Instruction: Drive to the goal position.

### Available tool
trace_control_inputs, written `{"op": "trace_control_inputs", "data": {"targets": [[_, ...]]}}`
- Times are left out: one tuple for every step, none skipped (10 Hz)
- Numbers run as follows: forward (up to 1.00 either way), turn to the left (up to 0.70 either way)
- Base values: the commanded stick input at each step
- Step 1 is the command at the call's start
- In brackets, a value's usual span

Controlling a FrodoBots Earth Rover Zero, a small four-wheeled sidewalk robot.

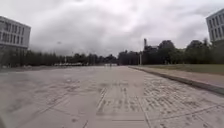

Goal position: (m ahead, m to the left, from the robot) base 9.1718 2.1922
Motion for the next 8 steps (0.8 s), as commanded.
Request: {"op": "trace_control_inputs", "data": {"targets": [[0.7, 0.01], [0.7, 0.01], [0.7, 0.01], [0.7, 0.01], [0.7, 0.01], [0.7, 0.01], [0.7, 0.01], [0.7, 0.01]]}}
